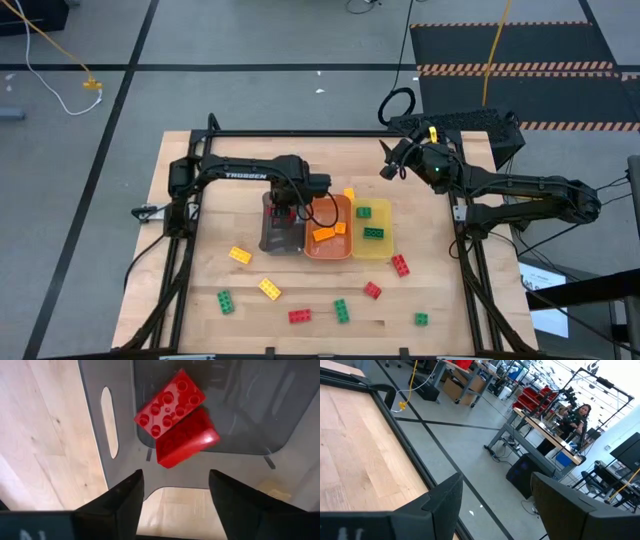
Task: Sort & place blocks by color
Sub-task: Put the yellow game piece into the orange bin
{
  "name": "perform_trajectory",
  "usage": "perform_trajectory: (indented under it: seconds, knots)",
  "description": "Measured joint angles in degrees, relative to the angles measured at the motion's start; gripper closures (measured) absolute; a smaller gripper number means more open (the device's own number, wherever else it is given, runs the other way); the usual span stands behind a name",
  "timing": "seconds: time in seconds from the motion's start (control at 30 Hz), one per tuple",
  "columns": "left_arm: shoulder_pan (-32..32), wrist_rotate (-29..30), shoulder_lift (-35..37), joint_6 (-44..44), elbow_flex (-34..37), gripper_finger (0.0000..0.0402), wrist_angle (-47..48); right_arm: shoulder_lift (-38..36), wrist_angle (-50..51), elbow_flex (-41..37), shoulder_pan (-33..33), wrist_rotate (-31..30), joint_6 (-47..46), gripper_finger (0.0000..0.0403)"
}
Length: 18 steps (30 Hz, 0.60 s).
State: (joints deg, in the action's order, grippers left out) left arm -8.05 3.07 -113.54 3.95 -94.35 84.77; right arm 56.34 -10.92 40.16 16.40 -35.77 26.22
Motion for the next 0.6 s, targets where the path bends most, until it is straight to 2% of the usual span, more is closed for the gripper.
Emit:
perform_trajectory:
  seconds: [0.2,0.4,0.5,0.6]
  knots:
    - [0.0,0.02,0.0,-1.44,-0.03,0.015,-0.01,0.02,0.02,0.0,0.0,0.0,-0.02,0.0177]
    - [0.0,1.95,3.15,-4.72,-0.59,0.0158,-0.22,0.02,0.22,0.0,-0.02,0.4,-3.54,0.0177]
    - [0.02,5.55,7.78,-4.61,-0.58,0.0173,-5.35,0.02,0.18,0.0,0.0,3.64,-4.12,0.0177]
    - [-0.45,6.31,14.21,-3.57,-0.33,0.019,-13.77,0.02,0.04,0.0,0.0,5.91,-4.14,0.0177]
